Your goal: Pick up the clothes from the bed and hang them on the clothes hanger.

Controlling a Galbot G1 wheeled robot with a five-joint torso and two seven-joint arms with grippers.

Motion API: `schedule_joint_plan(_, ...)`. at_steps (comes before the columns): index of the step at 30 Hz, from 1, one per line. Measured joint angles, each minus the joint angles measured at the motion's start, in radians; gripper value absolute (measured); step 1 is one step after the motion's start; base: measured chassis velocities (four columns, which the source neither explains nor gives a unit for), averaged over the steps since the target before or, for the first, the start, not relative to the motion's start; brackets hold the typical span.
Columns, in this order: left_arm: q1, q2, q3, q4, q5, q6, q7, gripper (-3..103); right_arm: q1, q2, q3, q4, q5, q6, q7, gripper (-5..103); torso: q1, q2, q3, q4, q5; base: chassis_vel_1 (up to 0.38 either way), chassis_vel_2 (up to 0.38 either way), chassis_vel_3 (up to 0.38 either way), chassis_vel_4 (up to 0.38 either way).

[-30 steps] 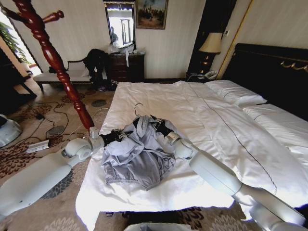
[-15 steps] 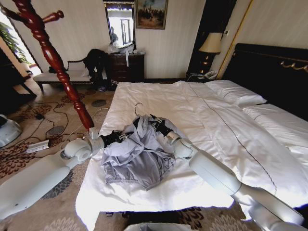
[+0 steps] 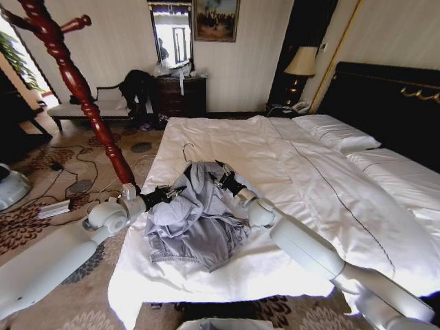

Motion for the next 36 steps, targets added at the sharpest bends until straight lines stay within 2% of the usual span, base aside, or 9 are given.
schedule_joint_plan(2, 0.004, 0.001, -0.006, 0.0, 0.004, -0.003, -0.006, 18, -0.008, -0.006, 0.004, 0.009, 0.0, 0.0, -0.001, 93, 0.0, 0.0, 0.0, 0.0001, 0.0001, 0.0, 0.0, 0.0, 0.0)
schedule_joint_plan(4, 0.008, 0.0, -0.007, 0.0, 0.011, -0.003, -0.013, 18, -0.012, -0.009, 0.009, 0.012, 0.001, 0.0, -0.001, 97, 0.0, 0.0, 0.0, 0.0002, 0.0001, 0.0, 0.0, 0.0, 0.0)
schedule_joint_plan(13, 0.054, -0.02, -0.042, -0.01, 0.038, -0.023, -0.083, 18, -0.068, -0.051, 0.073, 0.046, 0.057, -0.003, 0.002, 100, 0.0, 0.0, 0.0, 0.0, 0.0, 0.0, 0.0, 0.0, 0.0)
schedule_joint_plan(15, 0.077, -0.021, -0.067, -0.018, 0.037, -0.025, -0.093, 18, -0.092, -0.068, 0.099, 0.061, 0.114, -0.009, 0.013, 100, 0.0, 0.0, 0.0, 0.0003, 0.0001, 0.0, 0.0, 0.0, 0.0)
schedule_joint_plan(18, 0.107, -0.021, -0.09, -0.037, 0.037, -0.029, -0.105, 18, -0.143, -0.094, 0.14, 0.099, 0.301, -0.052, 0.045, 100, 0.0, 0.0, 0.0, 0.0002, 0.0001, 0.0, 0.0, 0.0, 0.0)
schedule_joint_plan(19, 0.107, -0.021, -0.09, -0.037, 0.037, -0.029, -0.105, 18, -0.143, -0.094, 0.14, 0.099, 0.301, -0.052, 0.045, 100, 0.0, 0.0, 0.0, 0.0002, 0.0001, 0.0, 0.0, 0.0, 0.0)
schedule_joint_plan(23, 0.147, -0.026, -0.114, -0.063, 0.047, -0.041, -0.124, 18, -0.261, -0.121, 0.234, 0.152, 0.492, -0.08, 0.079, 100, 0.0, 0.0, 0.0, 0.0002, 0.0001, 0.0, 0.0, 0.0, 0.0)
schedule_joint_plan(27, 0.172, -0.035, -0.128, -0.075, 0.052, -0.045, -0.136, 18, -0.327, -0.122, 0.296, 0.171, 0.524, -0.08, 0.081, 100, 0.0, 0.0, 0.0, 0.0, 0.0003, 0.0, 0.0, 0.0, 0.0)
schedule_joint_plan(36, 0.307, -0.054, -0.214, -0.122, 0.108, -0.066, -0.142, 18, -0.584, -0.103, 0.524, 0.27, 0.669, -0.068, 0.118, 100, 0.0, 0.0, 0.0, 0.0003, 0.0001, 0.0, 0.0, 0.0, 0.0)
